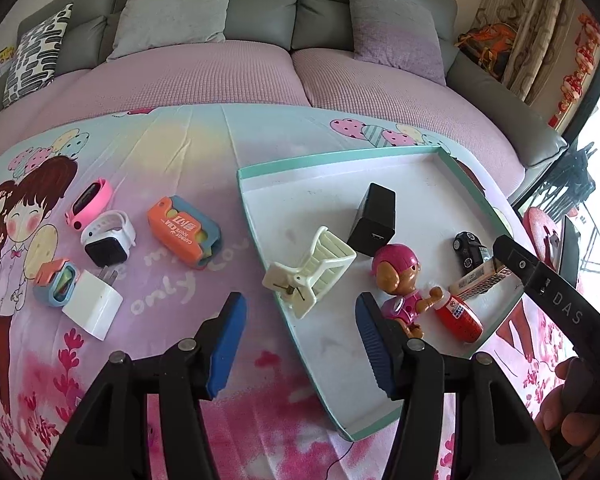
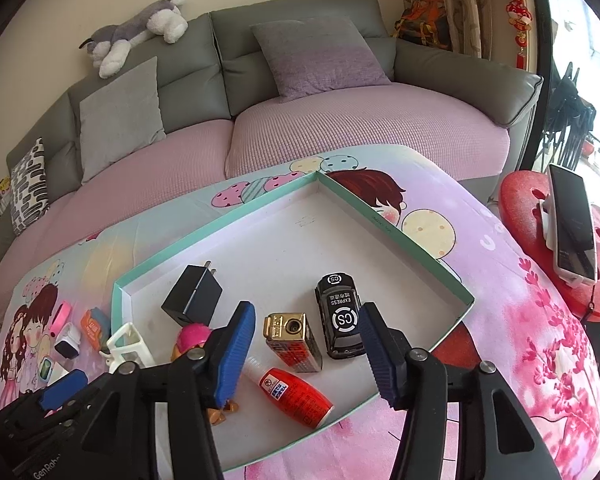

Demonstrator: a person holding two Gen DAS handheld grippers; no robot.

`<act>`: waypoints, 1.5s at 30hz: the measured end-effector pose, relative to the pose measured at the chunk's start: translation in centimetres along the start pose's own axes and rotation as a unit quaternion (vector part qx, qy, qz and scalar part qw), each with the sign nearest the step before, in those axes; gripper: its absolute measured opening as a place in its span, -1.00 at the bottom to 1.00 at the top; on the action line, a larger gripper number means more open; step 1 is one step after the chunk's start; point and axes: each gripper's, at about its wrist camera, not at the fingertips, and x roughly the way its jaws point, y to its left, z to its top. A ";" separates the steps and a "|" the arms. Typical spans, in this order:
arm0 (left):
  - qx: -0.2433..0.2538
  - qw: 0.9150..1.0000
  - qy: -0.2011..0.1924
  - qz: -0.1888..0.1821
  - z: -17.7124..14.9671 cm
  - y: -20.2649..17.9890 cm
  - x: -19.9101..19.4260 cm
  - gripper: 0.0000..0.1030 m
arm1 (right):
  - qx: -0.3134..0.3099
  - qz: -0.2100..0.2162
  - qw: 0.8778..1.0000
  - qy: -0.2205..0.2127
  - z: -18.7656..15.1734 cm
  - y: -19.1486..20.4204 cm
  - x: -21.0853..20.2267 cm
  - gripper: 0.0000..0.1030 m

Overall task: Organize rigid objects
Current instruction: 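Move both open tools back over the remaining objects on the bed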

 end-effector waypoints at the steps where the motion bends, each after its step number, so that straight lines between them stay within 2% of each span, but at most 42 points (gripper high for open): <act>1: -0.007 1.000 0.000 0.002 0.0 0.3 0.0 0.15 | 0.001 -0.001 1.000 -0.001 0.0 -0.1 -0.1 0.17; 3: -0.022 1.000 -0.001 0.007 0.2 1.2 0.0 0.19 | 0.004 -0.001 1.000 -0.007 0.2 -0.1 -0.3 0.20; 6: -0.044 0.999 -0.005 0.022 0.2 2.7 -0.1 0.44 | 0.008 0.002 1.000 -0.012 0.3 -0.1 -0.6 0.29; 9: -0.067 0.997 -0.013 0.034 0.3 4.3 -0.4 0.44 | 0.010 0.002 1.000 -0.018 0.4 -0.1 -0.9 0.29; 11: -0.082 0.996 -0.017 0.044 0.4 5.3 -0.5 0.62 | 0.011 0.000 1.000 -0.021 0.4 0.0 -1.1 0.30; 12: -0.089 0.995 -0.019 0.051 0.4 5.8 -0.5 0.77 | 0.010 -0.001 1.000 -0.022 0.4 0.0 -1.1 0.30; 13: -0.096 0.994 -0.021 0.058 0.3 6.4 -0.5 0.82 | 0.010 -0.001 1.000 -0.022 0.4 0.1 -1.1 0.32; 20: -0.138 0.986 -0.029 0.092 0.0 9.7 -0.8 0.83 | -0.010 0.003 1.000 -0.019 0.2 1.2 -0.7 0.67; 23: -0.153 0.982 -0.032 0.103 -0.2 10.7 -1.0 0.83 | -0.018 0.005 1.000 -0.021 0.1 1.8 -0.7 1.00; 28: -0.167 0.979 -0.039 0.109 -0.3 11.9 -1.4 0.83 | -0.027 0.011 0.999 -0.029 0.0 2.8 -0.8 1.00; 31: -0.171 0.978 -0.043 0.114 -0.3 12.5 -1.7 0.83 | -0.033 0.016 0.998 -0.055 0.1 3.7 -1.9 1.00; 34: -0.174 0.976 -0.050 0.120 -0.3 13.4 -2.5 0.83 | -0.046 0.045 0.994 -0.090 0.2 5.4 -3.5 1.00; 37: -0.182 0.972 -0.062 0.137 -0.5 14.6 -3.9 0.83 | -0.063 0.079 0.989 -0.105 -0.1 7.7 -4.2 1.00; 42: -0.215 0.957 -0.085 0.176 -1.3 17.9 -6.5 0.83 | -0.093 0.135 0.984 -0.073 -1.3 11.7 -3.4 1.00; 45: -0.238 0.948 -0.089 0.193 -2.1 20.0 -7.4 0.83 | -0.118 0.153 0.980 -0.046 -2.5 14.1 -2.7 1.00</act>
